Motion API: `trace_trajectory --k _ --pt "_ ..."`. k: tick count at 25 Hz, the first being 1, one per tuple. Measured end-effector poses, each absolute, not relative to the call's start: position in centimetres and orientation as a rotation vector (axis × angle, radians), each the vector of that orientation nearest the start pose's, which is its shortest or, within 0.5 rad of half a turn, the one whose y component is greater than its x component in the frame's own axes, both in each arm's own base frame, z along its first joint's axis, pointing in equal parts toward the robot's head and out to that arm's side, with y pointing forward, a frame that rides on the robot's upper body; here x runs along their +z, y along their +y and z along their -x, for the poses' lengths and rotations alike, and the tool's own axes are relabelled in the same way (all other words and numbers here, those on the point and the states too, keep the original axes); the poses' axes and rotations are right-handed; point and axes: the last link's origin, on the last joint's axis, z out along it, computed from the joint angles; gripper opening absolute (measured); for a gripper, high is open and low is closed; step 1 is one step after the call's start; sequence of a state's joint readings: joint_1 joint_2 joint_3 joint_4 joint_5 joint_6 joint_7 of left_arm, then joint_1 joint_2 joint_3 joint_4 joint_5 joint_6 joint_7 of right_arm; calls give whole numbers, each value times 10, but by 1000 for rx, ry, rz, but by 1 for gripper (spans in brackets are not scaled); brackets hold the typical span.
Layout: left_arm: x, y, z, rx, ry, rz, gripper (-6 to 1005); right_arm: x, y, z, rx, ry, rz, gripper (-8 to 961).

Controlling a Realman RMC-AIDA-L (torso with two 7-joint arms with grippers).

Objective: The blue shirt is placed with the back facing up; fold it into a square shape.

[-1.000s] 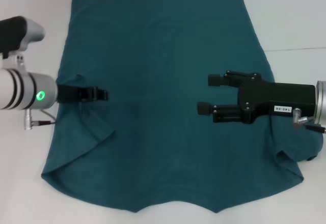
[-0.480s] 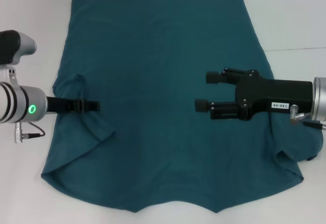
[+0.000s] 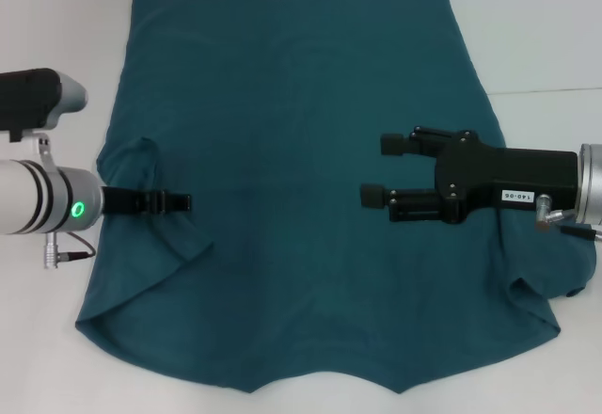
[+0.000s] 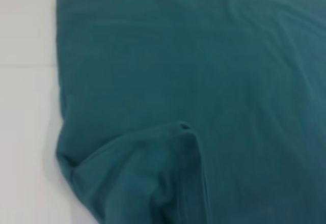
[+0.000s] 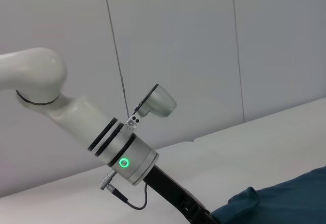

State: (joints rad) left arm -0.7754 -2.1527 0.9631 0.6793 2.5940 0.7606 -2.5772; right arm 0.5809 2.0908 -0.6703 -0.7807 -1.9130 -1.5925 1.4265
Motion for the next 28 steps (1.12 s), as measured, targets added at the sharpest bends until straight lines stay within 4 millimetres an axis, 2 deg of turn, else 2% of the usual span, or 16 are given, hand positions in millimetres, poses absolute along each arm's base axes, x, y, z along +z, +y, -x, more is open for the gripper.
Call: trace_trajectory --k 8,19,24,28 --pt "-42 439 238 -74 -1251 2067 785 26 355 -223 819 462 2672 925" --pt "-51 443 234 -54 -1240 2083 332 24 355 -227 818 480 2657 922" --pt "-55 446 224 -68 -1224 2100 95 23 357 -225 812 474 2658 920" --pt "-55 450 216 -78 -1211 2114 61 22 358 -224 812 473 2661 919"
